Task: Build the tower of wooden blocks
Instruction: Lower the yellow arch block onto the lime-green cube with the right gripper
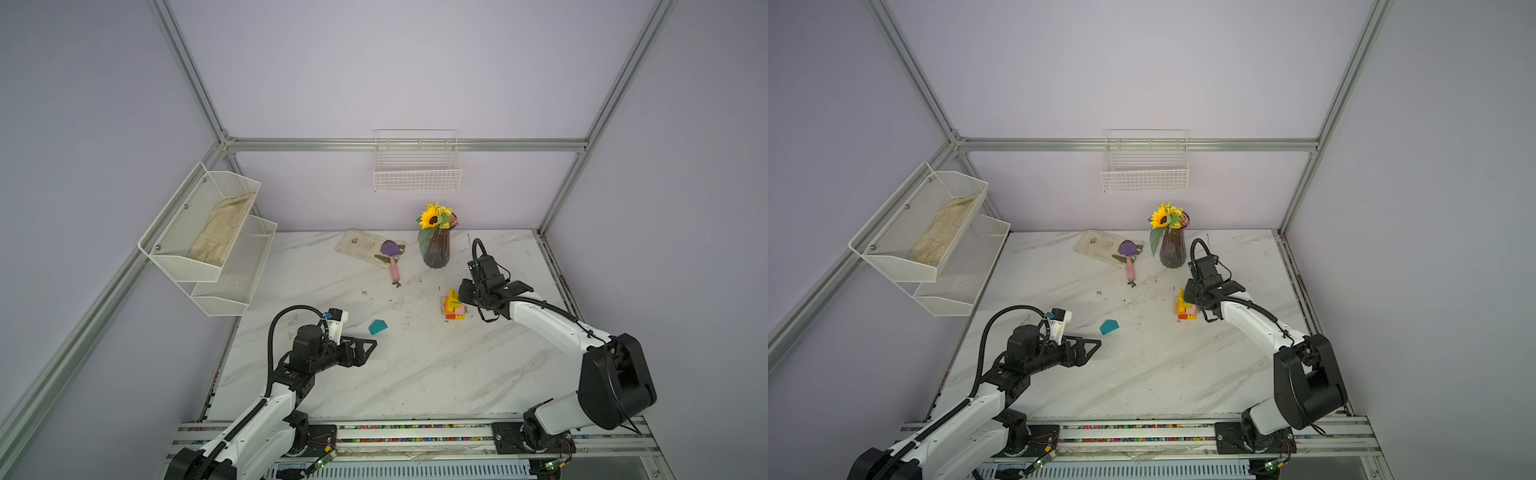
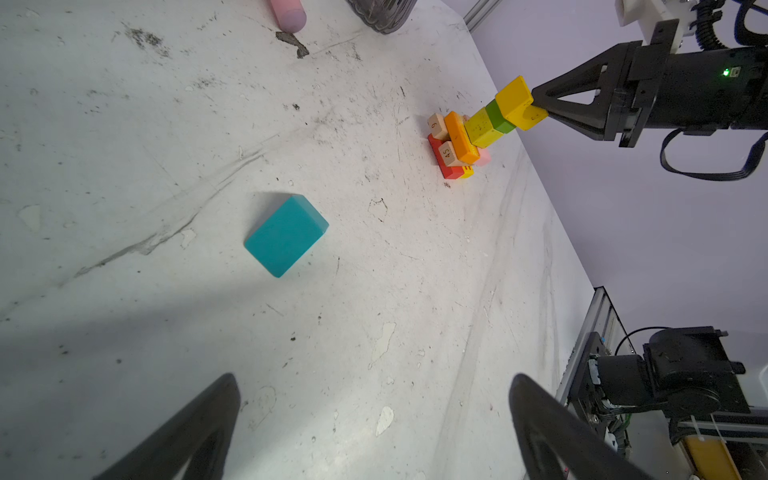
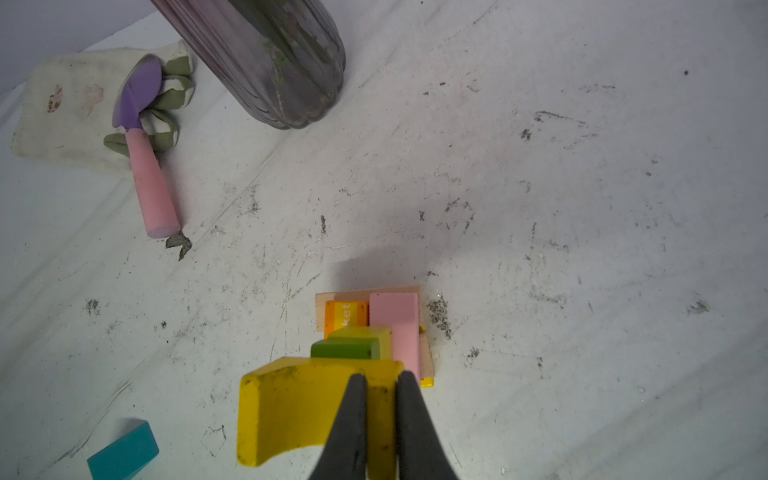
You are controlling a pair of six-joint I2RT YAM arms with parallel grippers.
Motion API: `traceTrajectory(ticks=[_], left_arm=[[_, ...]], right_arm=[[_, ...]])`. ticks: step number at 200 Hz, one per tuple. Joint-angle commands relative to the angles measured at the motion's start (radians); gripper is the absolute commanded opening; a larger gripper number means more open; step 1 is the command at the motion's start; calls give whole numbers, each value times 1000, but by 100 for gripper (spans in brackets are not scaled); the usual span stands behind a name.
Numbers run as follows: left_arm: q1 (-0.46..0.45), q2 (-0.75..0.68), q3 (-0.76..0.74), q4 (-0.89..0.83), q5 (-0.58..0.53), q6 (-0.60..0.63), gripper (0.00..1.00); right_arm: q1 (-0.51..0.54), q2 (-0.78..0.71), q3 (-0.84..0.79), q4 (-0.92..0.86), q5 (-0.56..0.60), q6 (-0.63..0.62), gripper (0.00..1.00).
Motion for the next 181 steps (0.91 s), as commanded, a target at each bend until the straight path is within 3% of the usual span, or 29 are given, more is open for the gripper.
traceTrajectory(ticks=[1, 181], left_arm=[[0, -12, 29, 38, 14, 19, 100], [0, -13, 29, 38, 15, 19, 100]], right_arm=[[-1, 11, 7, -9, 17, -2, 10], [-1, 20, 36, -12, 32, -20, 10]])
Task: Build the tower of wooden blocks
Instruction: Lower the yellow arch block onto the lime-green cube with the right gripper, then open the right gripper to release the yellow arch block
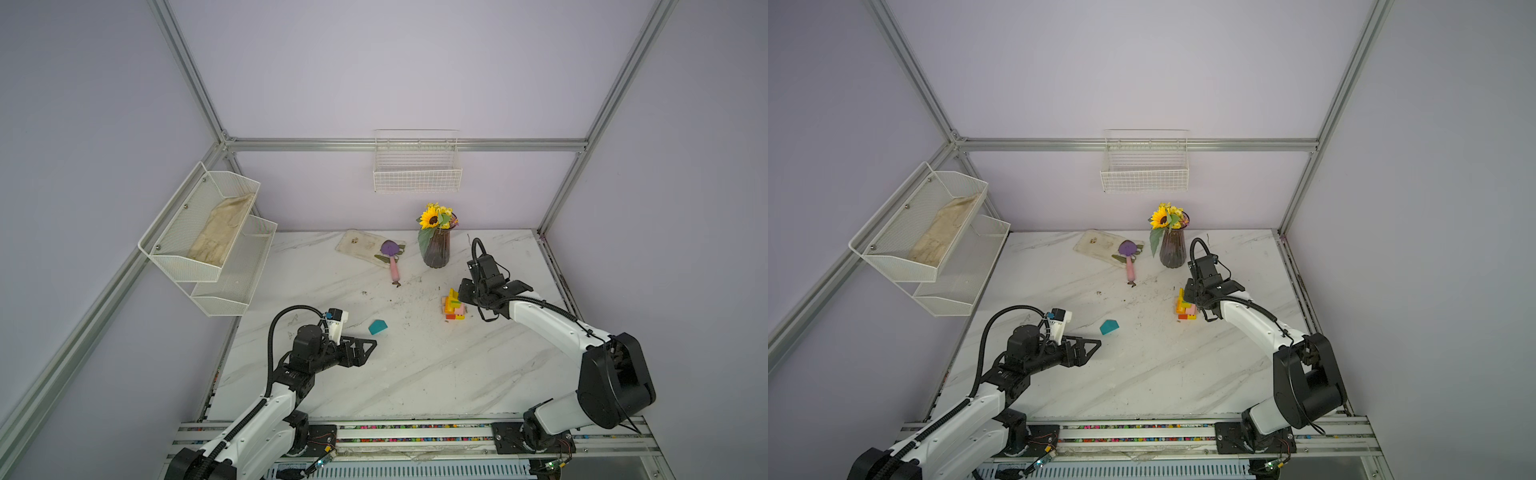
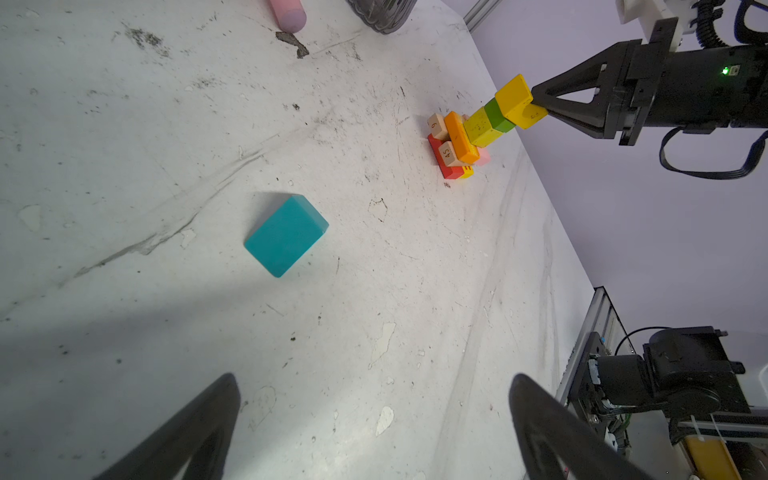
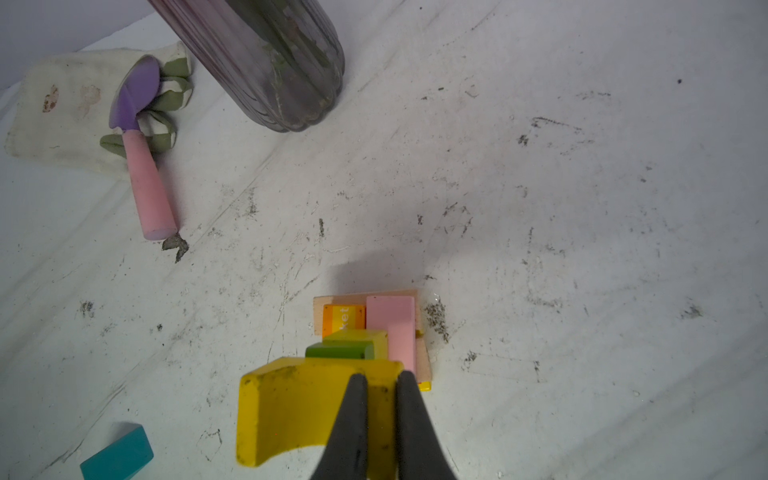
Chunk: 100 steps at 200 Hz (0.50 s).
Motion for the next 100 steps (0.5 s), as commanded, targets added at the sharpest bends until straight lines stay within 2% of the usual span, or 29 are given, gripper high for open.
traceTrajectory(ticks=[1, 56, 100], left_arm=[[0, -14, 28, 38, 15, 19, 100], [0, -13, 28, 38, 16, 19, 100], [-1, -13, 28, 38, 16, 19, 100]], right_arm=[[-1, 11, 28, -12, 20, -10, 10], [-1, 20, 34, -17, 19, -12, 11], [-1, 12, 33, -29, 24, -10, 31]])
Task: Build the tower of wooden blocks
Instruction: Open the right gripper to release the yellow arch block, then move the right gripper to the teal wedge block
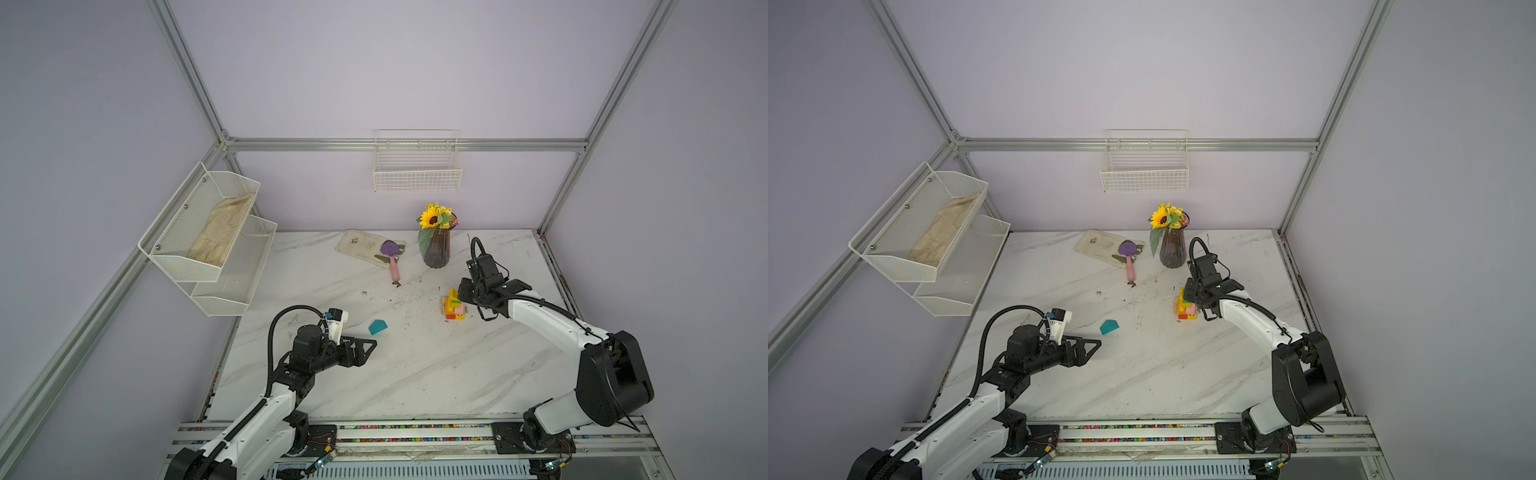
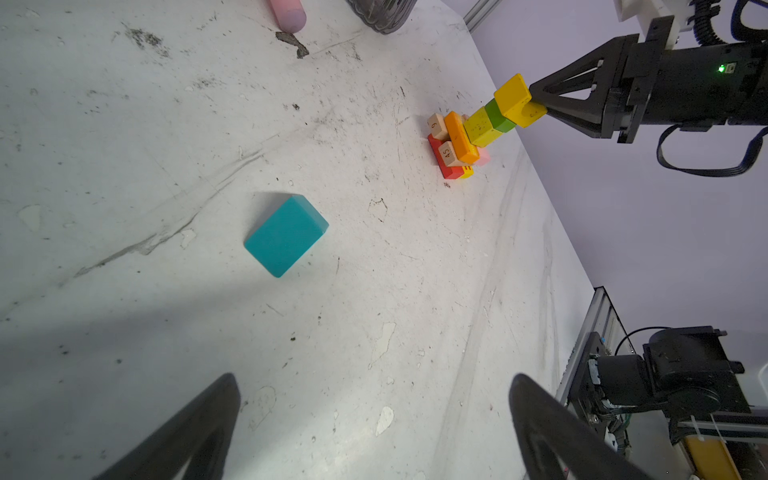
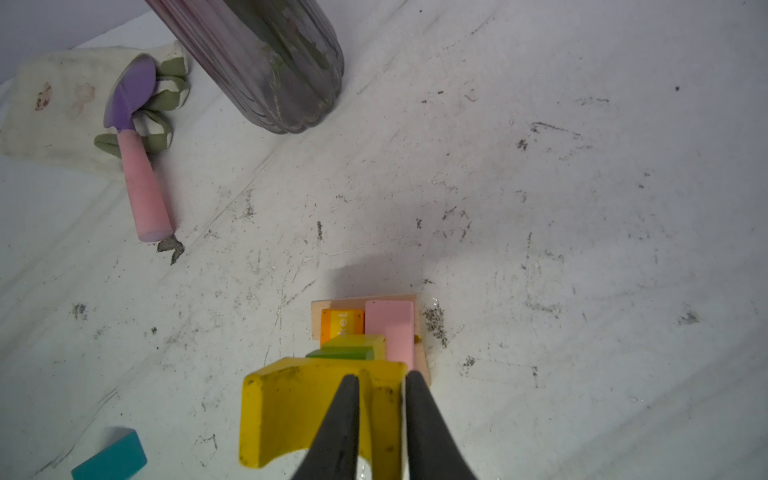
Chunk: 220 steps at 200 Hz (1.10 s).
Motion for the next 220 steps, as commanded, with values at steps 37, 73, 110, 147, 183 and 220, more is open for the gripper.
traceTrajectory(ticks=[37, 73, 110, 147, 183, 220], left_arm=[[0, -14, 28, 38, 14, 19, 100], [0, -10, 32, 25, -24, 15, 100], [0, -12, 51, -30, -98, 9, 100], [0, -60, 75, -137, -238, -9, 100], [1, -163, 72, -221, -375, -34, 100], [1, -285, 27, -225, -423, -61, 100]], right_arm=[[-2, -34, 19, -41, 31, -3, 43], [-1, -99, 8, -62, 34, -5, 52], [-1, -236, -23, -64, 12, -3, 63], [39, -362, -69, 1, -34, -16, 72], [243, -366, -55, 87, 6, -126, 73], [530, -215, -26, 268, 16, -321, 73]])
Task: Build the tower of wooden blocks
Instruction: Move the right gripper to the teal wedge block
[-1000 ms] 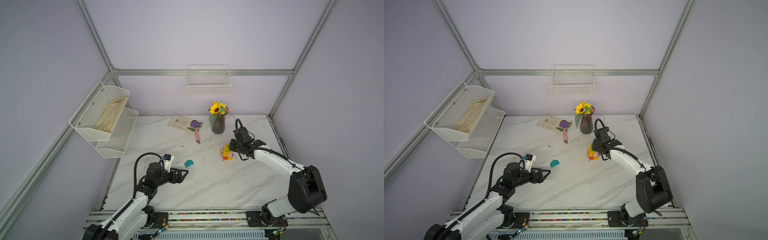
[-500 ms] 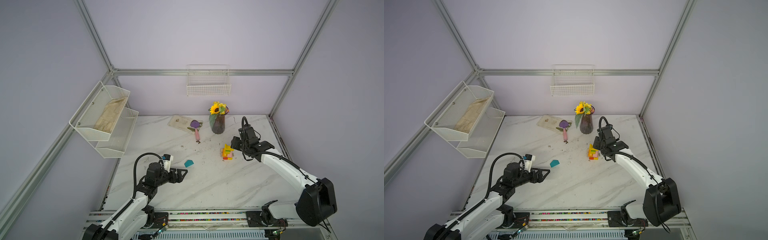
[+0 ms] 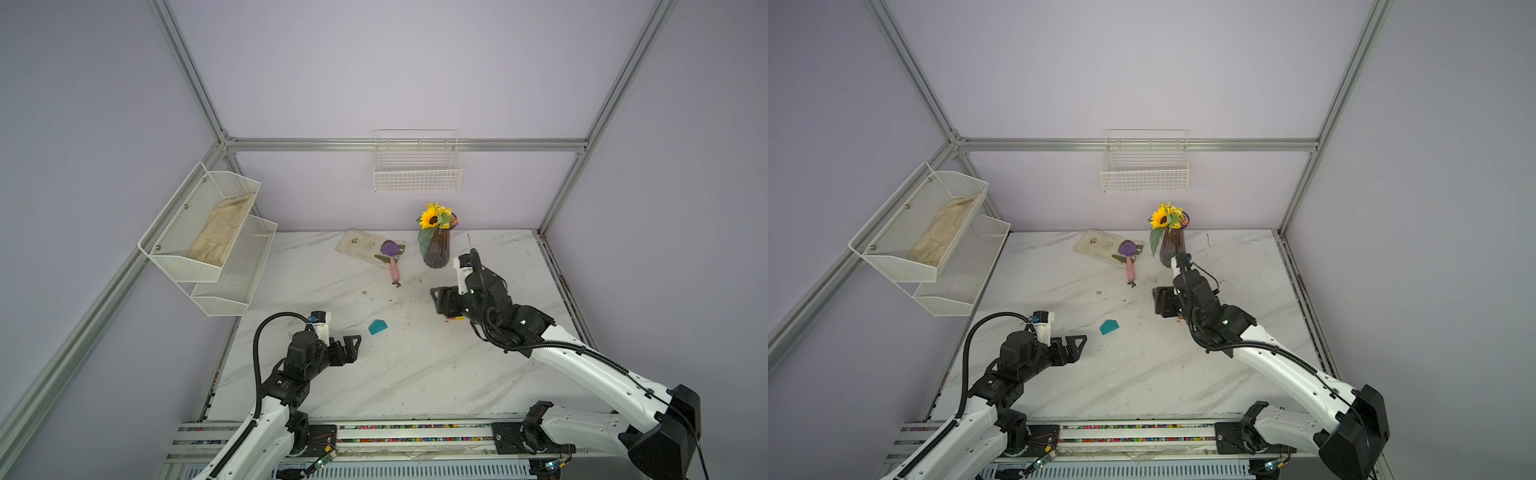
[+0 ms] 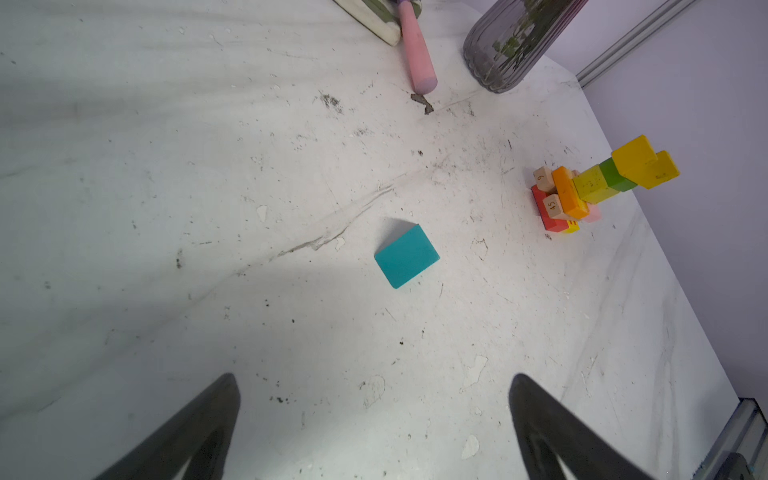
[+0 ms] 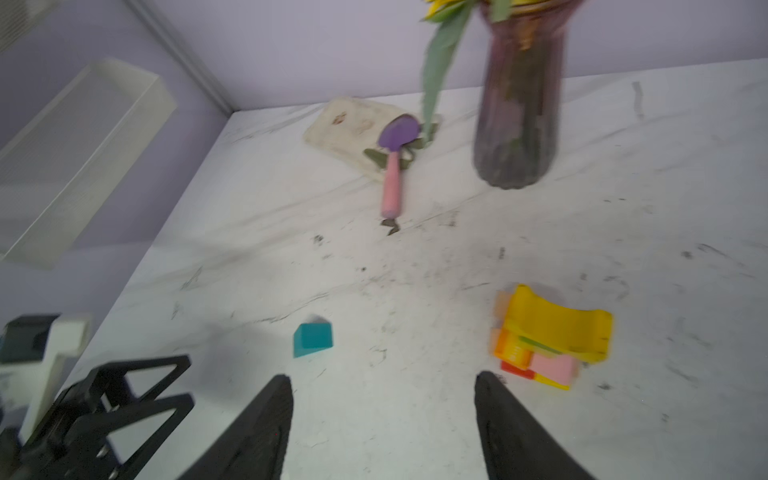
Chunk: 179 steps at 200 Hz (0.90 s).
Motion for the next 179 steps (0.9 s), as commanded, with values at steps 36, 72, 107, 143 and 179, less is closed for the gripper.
traceTrajectory(ticks=[36, 72, 107, 143, 179], left_arm=[[1, -164, 5, -47, -153, -52, 100], [3, -233, -20, -56, -184, -71, 100], [3, -226, -24, -48, -186, -81, 100], [3, -194, -21, -40, -188, -85, 100], [3, -167, -15, -30, -175, -83, 100]], right_arm=[[147, 434, 162, 123, -90, -231, 74], [144, 639, 249, 163, -263, -275, 81], [143, 803, 342, 136, -283, -294, 85], [135, 921, 418, 119, -324, -305, 85], [125, 1010, 475, 117, -361, -317, 84]])
